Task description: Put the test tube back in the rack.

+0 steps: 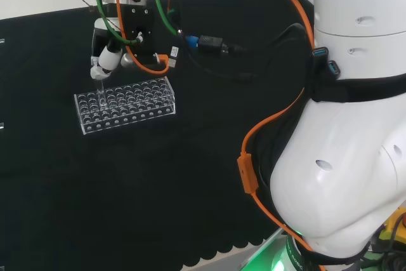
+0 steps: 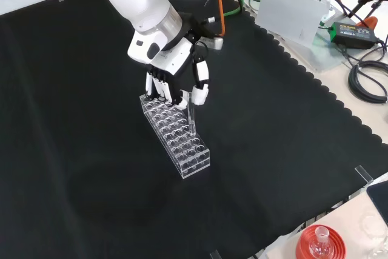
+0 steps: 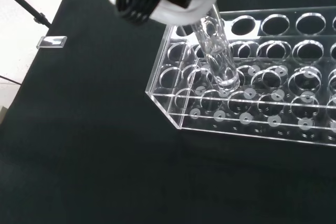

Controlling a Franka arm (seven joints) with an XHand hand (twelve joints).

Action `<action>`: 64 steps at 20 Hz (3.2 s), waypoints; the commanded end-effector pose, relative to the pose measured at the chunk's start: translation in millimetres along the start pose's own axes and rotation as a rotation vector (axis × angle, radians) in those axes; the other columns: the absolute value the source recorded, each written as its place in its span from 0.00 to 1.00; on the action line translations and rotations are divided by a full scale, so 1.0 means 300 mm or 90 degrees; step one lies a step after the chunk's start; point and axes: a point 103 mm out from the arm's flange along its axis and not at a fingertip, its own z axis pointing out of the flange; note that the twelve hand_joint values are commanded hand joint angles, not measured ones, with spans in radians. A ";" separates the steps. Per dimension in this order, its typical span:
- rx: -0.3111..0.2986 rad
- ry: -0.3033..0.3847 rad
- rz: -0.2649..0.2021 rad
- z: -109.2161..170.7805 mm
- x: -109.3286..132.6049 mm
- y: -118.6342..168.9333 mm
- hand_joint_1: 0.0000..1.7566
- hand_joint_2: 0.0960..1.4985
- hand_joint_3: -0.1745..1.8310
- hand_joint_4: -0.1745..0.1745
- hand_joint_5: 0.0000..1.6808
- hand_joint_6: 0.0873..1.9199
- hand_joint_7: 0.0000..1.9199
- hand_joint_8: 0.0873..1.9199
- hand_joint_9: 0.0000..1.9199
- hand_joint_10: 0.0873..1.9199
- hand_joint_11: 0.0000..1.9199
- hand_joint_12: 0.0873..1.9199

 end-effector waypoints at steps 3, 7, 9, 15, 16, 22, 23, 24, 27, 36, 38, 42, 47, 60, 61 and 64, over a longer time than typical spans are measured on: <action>0.005 0.002 -0.007 0.011 0.015 0.007 0.68 0.43 0.39 0.00 0.74 0.33 0.73 0.26 0.58 0.29 0.35 0.67; 0.005 -0.001 -0.007 0.002 0.030 0.004 0.68 0.43 0.39 0.00 0.74 0.33 0.73 0.26 0.58 0.29 0.35 0.67; 0.005 0.003 -0.008 -0.002 0.032 0.004 0.68 0.43 0.39 0.00 0.74 0.33 0.73 0.26 0.58 0.29 0.35 0.67; 0.008 0.002 -0.008 0.004 0.036 0.004 0.68 0.43 0.39 0.00 0.74 0.33 0.73 0.27 0.58 0.29 0.35 0.67; 0.007 0.001 -0.008 0.006 0.039 0.003 0.68 0.43 0.39 0.00 0.74 0.33 0.73 0.27 0.58 0.29 0.35 0.67; 0.013 0.009 -0.009 0.024 0.043 0.002 0.68 0.43 0.39 0.00 0.74 0.33 0.73 0.27 0.58 0.29 0.35 0.67; 0.013 0.009 -0.009 0.026 0.043 0.002 0.68 0.43 0.39 0.00 0.74 0.33 0.73 0.27 0.58 0.29 0.35 0.67; 0.014 0.010 -0.009 0.027 0.043 0.002 0.68 0.43 0.39 0.00 0.74 0.33 0.73 0.27 0.58 0.29 0.35 0.67; 0.016 0.013 -0.009 0.031 0.042 0.002 0.68 0.43 0.39 0.00 0.74 0.33 0.73 0.27 0.58 0.29 0.35 0.67; 0.029 0.020 -0.012 0.076 0.045 0.014 0.68 0.43 0.39 0.00 0.74 0.33 0.73 0.27 0.58 0.29 0.35 0.67; 0.032 0.022 -0.012 0.081 0.044 0.014 0.68 0.43 0.39 0.00 0.74 0.33 0.73 0.27 0.58 0.29 0.35 0.67; 0.035 0.024 -0.011 0.087 0.040 0.016 0.68 0.43 0.39 0.00 0.74 0.34 0.73 0.27 0.58 0.29 0.35 0.67; 0.038 0.029 -0.006 0.095 0.035 0.015 0.68 0.43 0.39 0.00 0.74 0.34 0.73 0.27 0.58 0.29 0.35 0.67; 0.040 0.040 0.003 0.113 0.006 0.015 0.68 0.43 0.39 0.00 0.73 0.34 0.73 0.27 0.58 0.29 0.35 0.67; 0.041 0.040 0.003 0.113 0.006 0.016 0.68 0.43 0.39 0.00 0.73 0.34 0.73 0.27 0.58 0.29 0.35 0.67; 0.046 0.038 0.002 0.114 0.001 0.024 0.68 0.43 0.39 0.00 0.73 0.34 0.73 0.27 0.58 0.29 0.36 0.67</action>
